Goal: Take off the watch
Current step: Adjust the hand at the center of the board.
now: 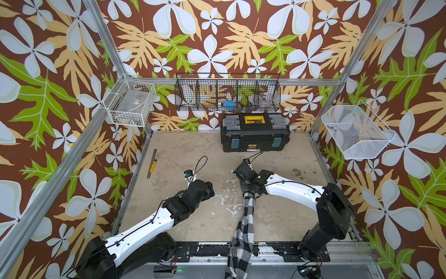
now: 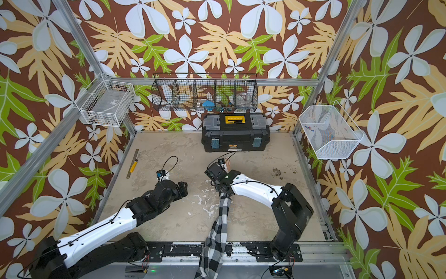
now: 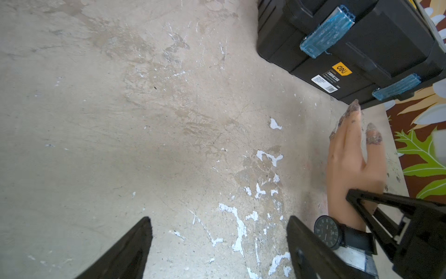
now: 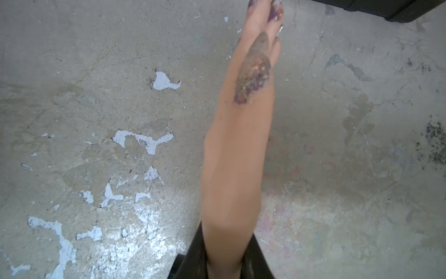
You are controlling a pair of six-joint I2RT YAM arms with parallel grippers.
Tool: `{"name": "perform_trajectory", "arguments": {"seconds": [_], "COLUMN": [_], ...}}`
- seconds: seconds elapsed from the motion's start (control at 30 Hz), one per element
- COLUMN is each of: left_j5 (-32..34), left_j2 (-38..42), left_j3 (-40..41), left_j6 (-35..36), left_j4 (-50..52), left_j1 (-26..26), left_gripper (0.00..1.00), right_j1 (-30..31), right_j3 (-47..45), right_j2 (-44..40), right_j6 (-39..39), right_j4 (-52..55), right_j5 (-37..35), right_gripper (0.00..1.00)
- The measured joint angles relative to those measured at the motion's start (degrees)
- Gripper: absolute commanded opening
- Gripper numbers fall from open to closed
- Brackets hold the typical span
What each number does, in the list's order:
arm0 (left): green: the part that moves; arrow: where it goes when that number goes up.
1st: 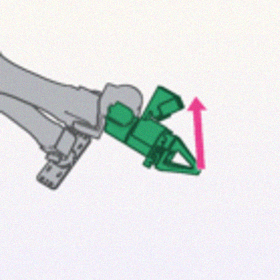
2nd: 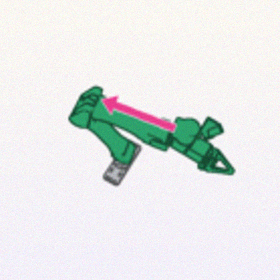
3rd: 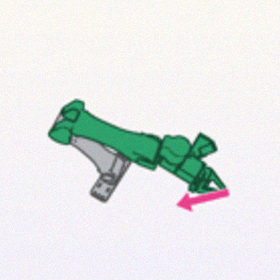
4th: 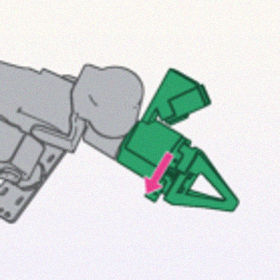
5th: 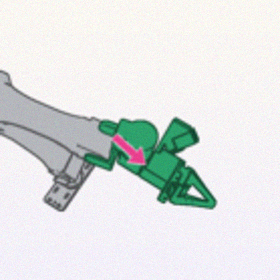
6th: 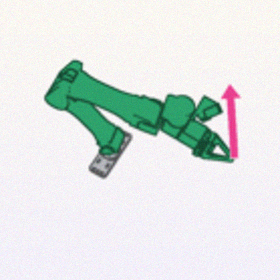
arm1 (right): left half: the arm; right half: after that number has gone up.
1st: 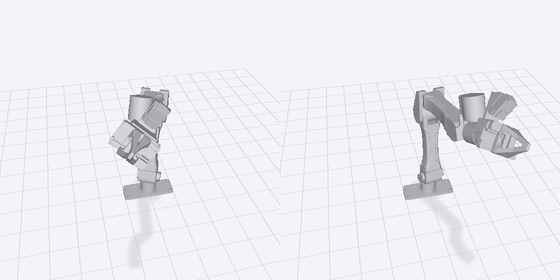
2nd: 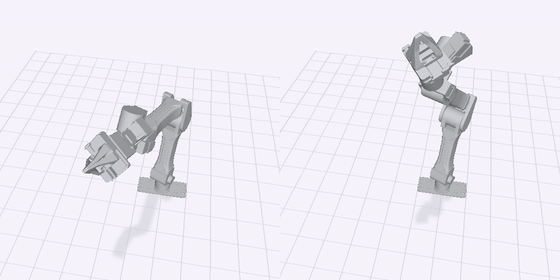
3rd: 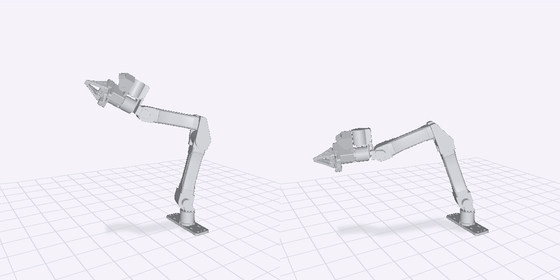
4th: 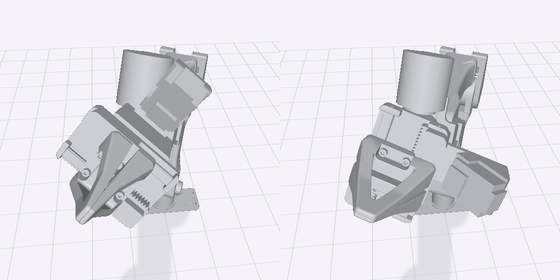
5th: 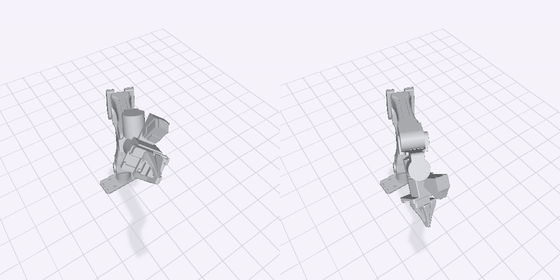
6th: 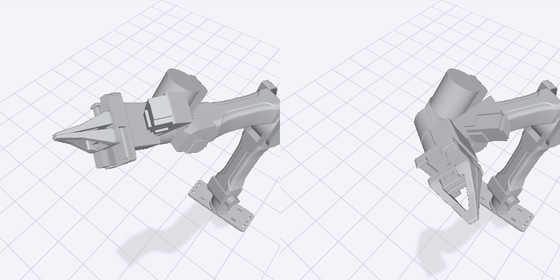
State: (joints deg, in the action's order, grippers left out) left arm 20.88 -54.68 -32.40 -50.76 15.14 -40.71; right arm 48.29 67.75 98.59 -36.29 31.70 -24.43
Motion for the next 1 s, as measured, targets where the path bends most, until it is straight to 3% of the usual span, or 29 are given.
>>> {"name": "perform_trajectory", "arguments": {"seconds": [0.13,0.33,0.53,0.77,0.87,1.0], "left_j5": [-1.51,-3.41,-4.79,-5.99,-6.38,-8.0], "left_j2": [1.4,3.45,4.09,5.07,5.07,4.55], "left_j3": [0.98,2.43,3.17,2.93,2.36,1.49], "left_j6": [0.52,1.11,1.09,1.09,1.25,1.86], "left_j4": [0.0,-0.13,-0.35,-0.37,-0.39,-0.42], "left_j1": [2.78,4.98,6.12,6.75,6.8,6.82], "left_gripper": [0.88,0.88,0.88,0.87,0.87,0.87], "right_j1": [1.79,4.96,7.1,7.67,7.93,7.26], "right_j3": [4.24,9.77,12.94,13.4,13.22,9.79], "right_j2": [6.29,12.37,15.19,14.34,11.45,4.11], "right_j6": [-1.01,-1.22,-1.68,-2.47,-2.47,-2.25], "right_j4": [1.07,2.69,4.37,2.51,1.64,-1.18], "right_j5": [-1.64,-4.33,-1.38,2.56,4.85,6.25], "right_gripper": [0.15,0.42,0.58,0.66,0.72,0.73]}}
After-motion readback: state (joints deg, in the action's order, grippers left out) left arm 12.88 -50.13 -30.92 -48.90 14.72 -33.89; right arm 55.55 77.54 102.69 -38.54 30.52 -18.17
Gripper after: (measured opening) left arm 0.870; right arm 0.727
